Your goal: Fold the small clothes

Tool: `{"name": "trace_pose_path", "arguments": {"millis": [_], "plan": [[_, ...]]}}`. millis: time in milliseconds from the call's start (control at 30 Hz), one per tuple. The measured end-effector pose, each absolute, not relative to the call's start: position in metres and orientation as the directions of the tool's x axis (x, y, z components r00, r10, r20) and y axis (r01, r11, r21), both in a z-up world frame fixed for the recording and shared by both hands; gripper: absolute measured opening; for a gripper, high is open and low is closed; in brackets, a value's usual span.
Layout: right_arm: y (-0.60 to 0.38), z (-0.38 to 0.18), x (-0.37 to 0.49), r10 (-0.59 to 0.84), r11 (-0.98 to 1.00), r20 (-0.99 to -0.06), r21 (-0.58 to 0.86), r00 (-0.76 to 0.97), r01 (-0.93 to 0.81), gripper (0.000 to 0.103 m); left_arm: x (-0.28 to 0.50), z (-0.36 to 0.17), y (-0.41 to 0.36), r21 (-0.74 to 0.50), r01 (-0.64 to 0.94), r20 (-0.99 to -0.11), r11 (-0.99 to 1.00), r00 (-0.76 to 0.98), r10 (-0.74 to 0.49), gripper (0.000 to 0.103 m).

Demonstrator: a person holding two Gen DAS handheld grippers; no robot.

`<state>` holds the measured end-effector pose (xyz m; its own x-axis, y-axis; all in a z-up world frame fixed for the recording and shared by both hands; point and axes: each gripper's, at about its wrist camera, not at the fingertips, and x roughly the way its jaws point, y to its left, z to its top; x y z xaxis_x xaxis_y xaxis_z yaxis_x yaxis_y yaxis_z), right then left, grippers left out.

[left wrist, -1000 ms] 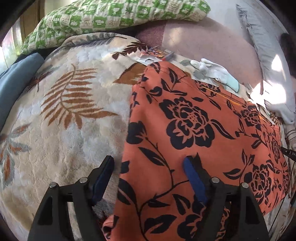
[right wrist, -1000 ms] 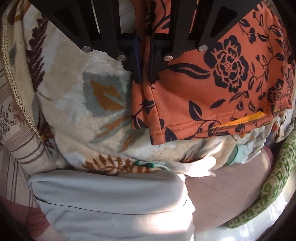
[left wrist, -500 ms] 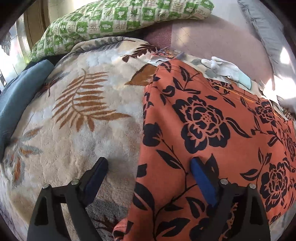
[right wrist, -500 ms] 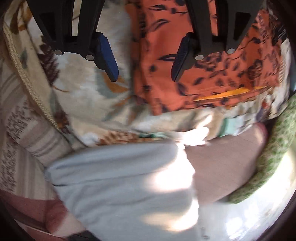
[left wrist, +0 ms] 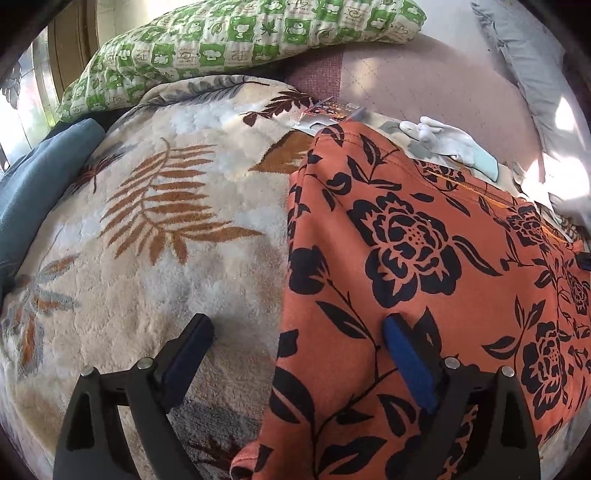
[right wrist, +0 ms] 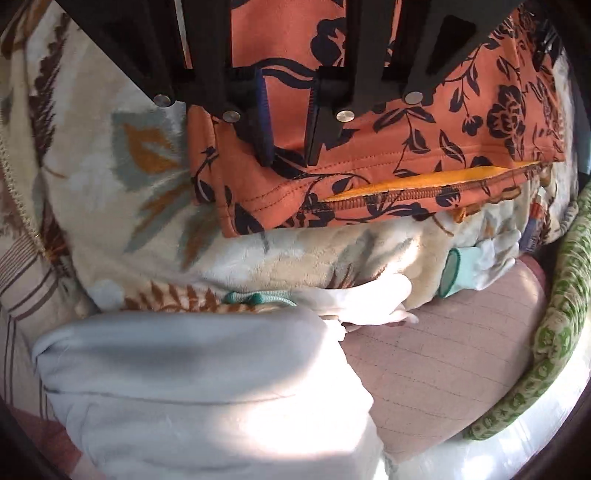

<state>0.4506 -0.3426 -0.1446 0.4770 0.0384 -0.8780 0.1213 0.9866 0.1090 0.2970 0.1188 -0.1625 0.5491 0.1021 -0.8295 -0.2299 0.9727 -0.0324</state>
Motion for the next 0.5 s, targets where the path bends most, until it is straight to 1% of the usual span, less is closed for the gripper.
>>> {"name": "trace_pose_path", "arguments": {"millis": [33, 67, 100, 133, 167, 200, 233, 267, 300, 333, 367, 400, 433, 467, 500], "plan": [[-0.33, -0.138, 0.448, 0.055, 0.99, -0.868, 0.11, 0.494, 0.083, 0.022, 0.297, -0.162, 0.119, -0.037, -0.232, -0.829, 0.972, 0.55, 0.099, 0.095], [-0.315, -0.133, 0.446, 0.115, 0.989, -0.857, 0.145, 0.502, 0.021, 0.024, 0.298, -0.162, 0.12, -0.041, -0.231, -0.829, 0.972, 0.55, 0.095, 0.095], [-0.302, -0.132, 0.448, 0.206, 0.977, -0.847, 0.204, 0.489, -0.057, 0.037, 0.297, -0.162, 0.12, -0.043, -0.227, -0.828, 0.973, 0.553, 0.093, 0.095], [-0.292, -0.136, 0.449, 0.291, 0.957, -0.839, 0.256, 0.46, -0.139, 0.061, 0.297, -0.162, 0.121, -0.043, -0.225, -0.828, 0.973, 0.553, 0.091, 0.095], [-0.286, -0.148, 0.453, 0.28, 0.96, -0.858, 0.239, 0.431, -0.147, 0.064, 0.297, -0.162, 0.121, -0.044, -0.224, -0.829, 0.974, 0.551, 0.089, 0.095], [-0.29, -0.164, 0.461, 0.193, 0.981, -0.894, 0.178, 0.405, -0.076, 0.064, 0.297, -0.161, 0.122, -0.045, -0.224, -0.833, 0.974, 0.547, 0.087, 0.095], [-0.306, -0.178, 0.47, 0.15, 0.986, -0.908, 0.168, 0.39, 0.012, 0.06, 0.298, -0.16, 0.123, -0.049, -0.225, -0.838, 0.973, 0.54, 0.083, 0.095], [-0.321, -0.179, 0.471, 0.2, 0.964, -0.882, 0.255, 0.427, 0.076, 0.06, 0.298, -0.157, 0.124, -0.053, -0.229, -0.846, 0.972, 0.527, 0.078, 0.095], [-0.325, -0.171, 0.466, 0.201, 0.95, -0.864, 0.287, 0.462, 0.123, 0.059, 0.296, -0.153, 0.127, -0.065, -0.235, -0.847, 0.97, 0.527, 0.071, 0.094], [-0.32, -0.161, 0.464, 0.137, 0.966, -0.869, 0.223, 0.476, 0.128, 0.062, 0.293, -0.148, 0.129, -0.072, -0.242, -0.841, 0.968, 0.537, 0.072, 0.094], [-0.308, -0.149, 0.462, 0.029, 0.99, -0.87, 0.093, 0.492, 0.106, 0.062, 0.29, -0.143, 0.13, -0.08, -0.242, -0.832, 0.967, 0.551, 0.069, 0.094], [-0.299, -0.139, 0.458, -0.043, 0.997, -0.855, 0.0, 0.517, 0.082, 0.062, 0.288, -0.136, 0.13, -0.098, -0.234, -0.82, 0.967, 0.569, 0.055, 0.094], [-0.293, -0.129, 0.452, 0.005, 0.999, -0.84, 0.029, 0.543, 0.036, 0.063, 0.286, -0.131, 0.128, -0.114, -0.221, -0.804, 0.969, 0.593, 0.04, 0.094], [-0.29, -0.122, 0.445, 0.128, 0.99, -0.828, 0.136, 0.547, -0.026, 0.065, 0.285, -0.127, 0.123, -0.112, -0.206, -0.791, 0.972, 0.61, 0.038, 0.094], [-0.288, -0.12, 0.438, 0.226, 0.972, -0.813, 0.224, 0.537, -0.072, 0.07, 0.287, -0.128, 0.116, -0.08, -0.19, -0.791, 0.979, 0.61, 0.054, 0.094]]}}
